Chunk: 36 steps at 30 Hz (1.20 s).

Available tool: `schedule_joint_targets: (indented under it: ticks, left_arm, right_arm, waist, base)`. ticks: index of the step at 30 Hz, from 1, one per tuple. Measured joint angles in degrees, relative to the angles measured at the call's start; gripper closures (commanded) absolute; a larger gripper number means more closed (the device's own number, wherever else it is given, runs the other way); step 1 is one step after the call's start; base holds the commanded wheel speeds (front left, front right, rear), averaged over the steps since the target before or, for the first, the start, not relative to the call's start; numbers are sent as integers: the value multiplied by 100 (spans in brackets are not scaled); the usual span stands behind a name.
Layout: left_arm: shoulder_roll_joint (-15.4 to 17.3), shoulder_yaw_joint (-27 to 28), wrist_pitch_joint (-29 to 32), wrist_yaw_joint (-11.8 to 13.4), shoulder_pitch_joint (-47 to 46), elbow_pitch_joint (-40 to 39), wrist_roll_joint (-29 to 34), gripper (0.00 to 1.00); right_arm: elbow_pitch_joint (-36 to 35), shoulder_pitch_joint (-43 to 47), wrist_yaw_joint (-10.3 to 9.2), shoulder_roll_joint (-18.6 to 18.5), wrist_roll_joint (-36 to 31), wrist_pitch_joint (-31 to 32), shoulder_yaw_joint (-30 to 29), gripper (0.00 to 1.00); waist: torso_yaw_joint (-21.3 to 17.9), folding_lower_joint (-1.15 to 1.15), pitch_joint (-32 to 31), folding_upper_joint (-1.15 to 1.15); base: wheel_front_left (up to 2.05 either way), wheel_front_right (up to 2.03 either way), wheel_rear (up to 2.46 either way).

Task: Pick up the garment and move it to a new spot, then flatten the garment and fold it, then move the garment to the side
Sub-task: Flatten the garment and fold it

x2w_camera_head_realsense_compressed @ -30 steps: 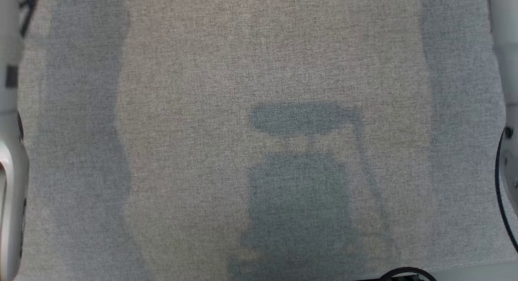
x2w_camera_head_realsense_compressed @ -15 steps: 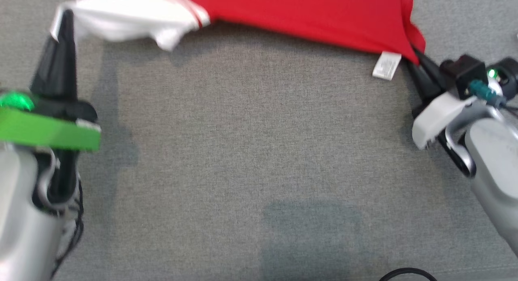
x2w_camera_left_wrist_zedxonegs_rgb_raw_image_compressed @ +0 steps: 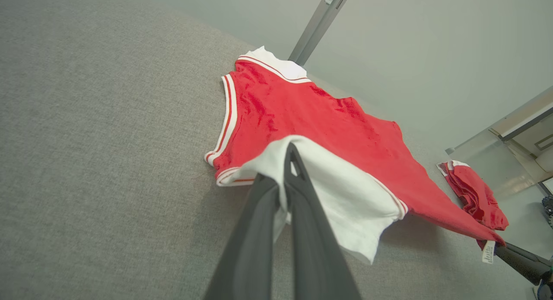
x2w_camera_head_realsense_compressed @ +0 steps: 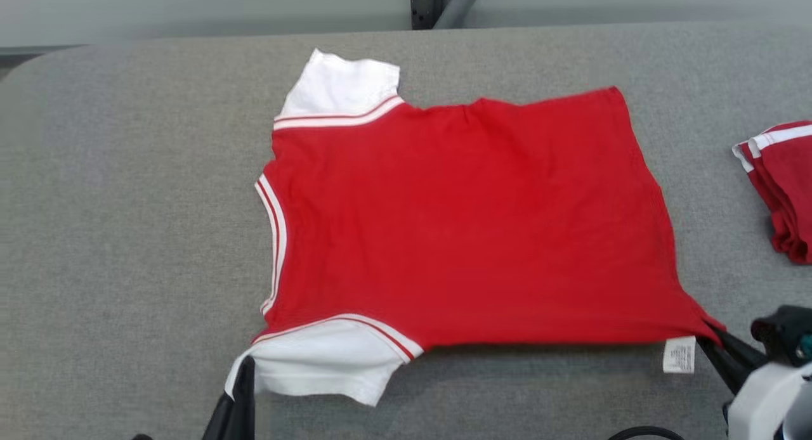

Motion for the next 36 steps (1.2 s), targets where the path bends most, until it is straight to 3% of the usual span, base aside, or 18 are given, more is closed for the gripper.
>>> schedule_joint_targets:
  ticks: [2, 4, 10, 19, 27, 32, 36]
  left_arm:
    - [10, -112, 215, 209, 209, -464, -18, 100]
    - [107, -115, 375, 279, 181, -544, -1, 100]
    - [389, 2, 878, 276, -344, -442, -36, 100]
    - [892, -230, 1792, -74, -1295, -108, 54, 100]
    - [1221, -112, 2314, -193, -1845, -153, 1, 100]
    - [1344, 68, 2374, -192, -1835, -268, -153, 100]
    - [1491, 80, 2519, -316, -2043, -276, -151, 100]
  right_arm:
    - [-708, 828, -1, 260, -15, 434, -560, 100]
    - [-1073, 999, -1, 389, -26, 678, -670, 100]
    - [-1241, 566, -1, 356, -20, 1224, -271, 100]
    - [-751, -932, -1, -174, 615, 1954, 826, 100]
    - [-1256, -1496, -1, -1391, 1268, 3200, 1082, 100]
    - [-1580, -1666, -1, -1719, 1801, 3756, 1188, 100]
    - [-1707, -1858, -1, -1777, 2123, 4136, 1379, 100]
  waist:
    - [94, 0, -190, 0]
    - [129, 0, -233, 0]
    - [81, 0, -140, 0]
    - [-238, 0, 336, 0]
    - [-427, 1, 580, 0]
    - [-438, 1, 649, 0]
    - [-393, 1, 739, 0]
  base:
    - [0, 0, 0]
    - [0, 0, 0]
    - [0, 0, 0]
    - [0, 0, 0]
    - [0, 0, 0]
    - [0, 0, 0]
    - [0, 0, 0]
